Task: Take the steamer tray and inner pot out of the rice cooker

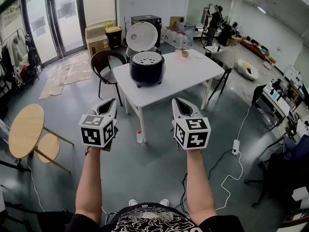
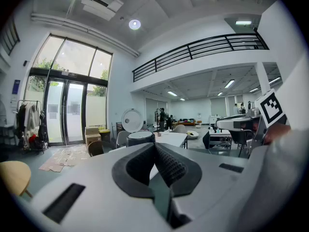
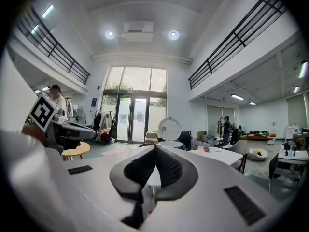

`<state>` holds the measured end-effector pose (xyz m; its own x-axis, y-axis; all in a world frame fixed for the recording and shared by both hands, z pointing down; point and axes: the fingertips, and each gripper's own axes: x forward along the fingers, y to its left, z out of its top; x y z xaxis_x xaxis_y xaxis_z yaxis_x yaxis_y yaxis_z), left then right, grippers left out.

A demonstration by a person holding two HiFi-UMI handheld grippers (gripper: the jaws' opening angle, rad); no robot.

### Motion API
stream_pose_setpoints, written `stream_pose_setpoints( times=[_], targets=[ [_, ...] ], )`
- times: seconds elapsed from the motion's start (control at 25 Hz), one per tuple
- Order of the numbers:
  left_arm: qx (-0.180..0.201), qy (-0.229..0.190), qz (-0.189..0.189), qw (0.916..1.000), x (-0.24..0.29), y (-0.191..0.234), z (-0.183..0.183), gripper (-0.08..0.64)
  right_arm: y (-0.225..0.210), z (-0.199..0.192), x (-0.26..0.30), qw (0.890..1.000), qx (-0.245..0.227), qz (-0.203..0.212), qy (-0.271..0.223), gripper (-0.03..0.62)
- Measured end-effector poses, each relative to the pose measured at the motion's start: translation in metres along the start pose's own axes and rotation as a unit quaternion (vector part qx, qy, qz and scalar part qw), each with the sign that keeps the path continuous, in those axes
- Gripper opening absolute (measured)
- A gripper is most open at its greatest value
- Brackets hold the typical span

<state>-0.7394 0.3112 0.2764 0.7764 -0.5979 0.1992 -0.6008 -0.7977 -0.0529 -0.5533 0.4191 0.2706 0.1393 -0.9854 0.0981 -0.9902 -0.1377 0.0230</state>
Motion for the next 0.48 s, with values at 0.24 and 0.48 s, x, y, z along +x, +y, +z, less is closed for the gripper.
stream_pose_setpoints(
  times=[0.24,0.48],
  targets=[
    [0.003,-0.013,-0.002,0.9999,0.0053,-0.0035,0.0065,0.011,-0.0043,0.0053,-0.0032,1.000,-0.007,-0.008,-0.017,0.012],
    [0.005,-0.019,-0.001,0.9998,0.0064,-0.0035,0.0084,0.011,-0.0062,0.0035,-0.0046,1.000,-0.007,-0.011,-0.012,0.012]
  ],
)
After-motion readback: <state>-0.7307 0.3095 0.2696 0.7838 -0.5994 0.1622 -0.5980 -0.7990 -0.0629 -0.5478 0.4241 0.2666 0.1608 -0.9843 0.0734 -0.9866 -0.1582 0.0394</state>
